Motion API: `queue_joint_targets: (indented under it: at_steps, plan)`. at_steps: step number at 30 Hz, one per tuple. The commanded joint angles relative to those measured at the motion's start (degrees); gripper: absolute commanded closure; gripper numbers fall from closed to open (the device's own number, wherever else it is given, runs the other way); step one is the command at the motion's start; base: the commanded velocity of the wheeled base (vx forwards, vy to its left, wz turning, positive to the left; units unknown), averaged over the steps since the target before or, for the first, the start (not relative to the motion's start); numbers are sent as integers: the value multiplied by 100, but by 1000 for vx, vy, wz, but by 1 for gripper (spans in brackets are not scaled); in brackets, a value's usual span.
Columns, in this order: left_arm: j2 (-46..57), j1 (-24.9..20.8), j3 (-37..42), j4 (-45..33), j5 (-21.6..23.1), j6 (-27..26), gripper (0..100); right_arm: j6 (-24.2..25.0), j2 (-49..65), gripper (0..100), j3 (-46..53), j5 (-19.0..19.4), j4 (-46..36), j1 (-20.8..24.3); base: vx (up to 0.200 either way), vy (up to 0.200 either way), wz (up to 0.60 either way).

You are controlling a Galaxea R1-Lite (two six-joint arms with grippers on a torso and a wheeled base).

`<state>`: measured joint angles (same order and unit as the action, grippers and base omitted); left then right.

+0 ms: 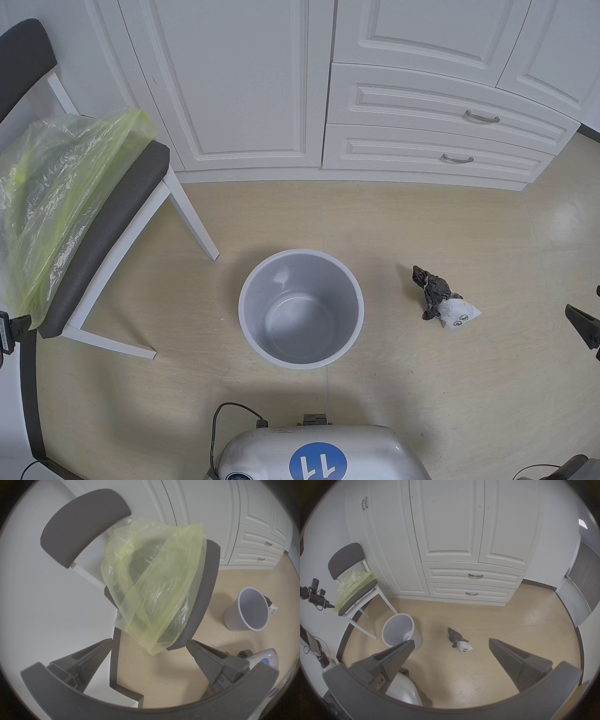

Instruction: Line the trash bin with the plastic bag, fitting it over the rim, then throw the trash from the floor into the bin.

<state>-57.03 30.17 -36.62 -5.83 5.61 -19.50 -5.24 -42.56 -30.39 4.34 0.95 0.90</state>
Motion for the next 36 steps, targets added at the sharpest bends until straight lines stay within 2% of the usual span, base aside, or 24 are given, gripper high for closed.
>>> queue_joint_targets:
  at_steps: [1, 7, 12, 13, 15, 18, 25, 28, 36]
  plan:
    - [95, 217, 164, 20, 11, 26, 0, 14, -130, 0, -11, 5, 10, 24, 0, 0, 0]
    - [34, 367, 419, 240, 11, 43, 0, -12, -16, 0, 42, 49, 10, 42, 0, 0, 0]
    - [-151, 578, 999, 1312, -7, 96, 0, -38, 125, 0, 68, 5, 10, 323, 0, 0, 0]
    - [-151, 578, 999, 1312, -7, 96, 0, -38, 125, 0, 68, 5, 10, 323, 0, 0, 0]
    - [-195, 745, 1421, 1875, -7, 201, 0, -38, 169, 0, 104, -3, 2, 323, 0, 0, 0]
    - [-160, 850, 1737, 2297, 19, 641, 0, -117, 389, 0, 262, 32, -25, 384, 0, 0, 0]
    - [-116, 850, 1869, 2402, 142, 1036, 0, -170, 468, 0, 209, -21, 10, 411, 0, 0, 0]
    - [-116, 868, 1790, 2411, 213, 1379, 0, -170, 503, 0, 200, -21, 10, 402, 0, 0, 0]
    - [-283, 964, 1711, 2446, 204, 1476, 0, -161, 538, 0, 183, -12, 10, 411, 0, 0, 0]
